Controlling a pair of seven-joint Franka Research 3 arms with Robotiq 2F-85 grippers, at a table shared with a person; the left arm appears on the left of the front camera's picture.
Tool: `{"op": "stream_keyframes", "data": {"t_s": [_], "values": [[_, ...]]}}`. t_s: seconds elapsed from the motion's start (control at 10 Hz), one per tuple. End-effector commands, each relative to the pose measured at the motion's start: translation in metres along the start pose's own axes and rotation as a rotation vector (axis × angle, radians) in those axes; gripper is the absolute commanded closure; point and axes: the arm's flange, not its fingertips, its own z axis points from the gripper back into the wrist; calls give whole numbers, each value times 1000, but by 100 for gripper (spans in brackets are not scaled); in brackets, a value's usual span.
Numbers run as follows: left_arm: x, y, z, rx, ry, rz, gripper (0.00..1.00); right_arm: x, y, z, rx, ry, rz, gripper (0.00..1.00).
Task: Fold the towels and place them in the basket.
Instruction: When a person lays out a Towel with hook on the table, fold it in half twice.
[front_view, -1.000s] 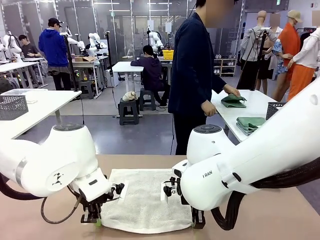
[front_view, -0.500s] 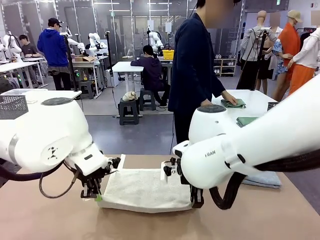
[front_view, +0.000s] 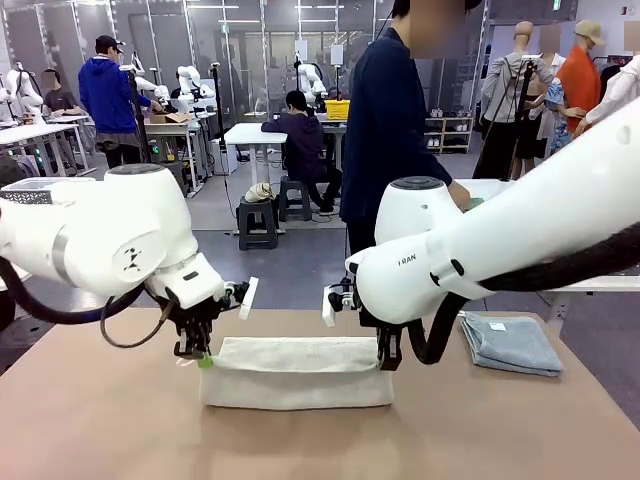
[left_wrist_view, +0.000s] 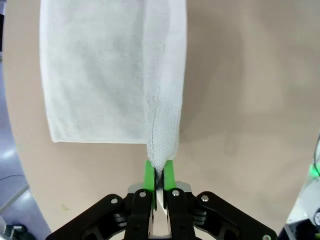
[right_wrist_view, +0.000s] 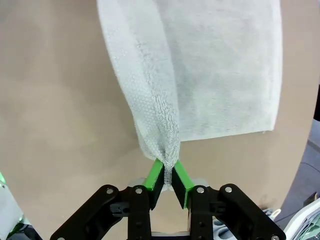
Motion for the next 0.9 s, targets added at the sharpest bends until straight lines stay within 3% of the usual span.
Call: {"op": "stream_keyframes", "data": {"t_s": [0.0, 0.8], "values": [[5, 24, 2, -11, 52, -9, 100, 1, -20, -4, 6, 42, 3, 100], [0, 29, -4, -12, 24, 7, 100, 0, -29, -8, 1, 17, -2, 100]]}}
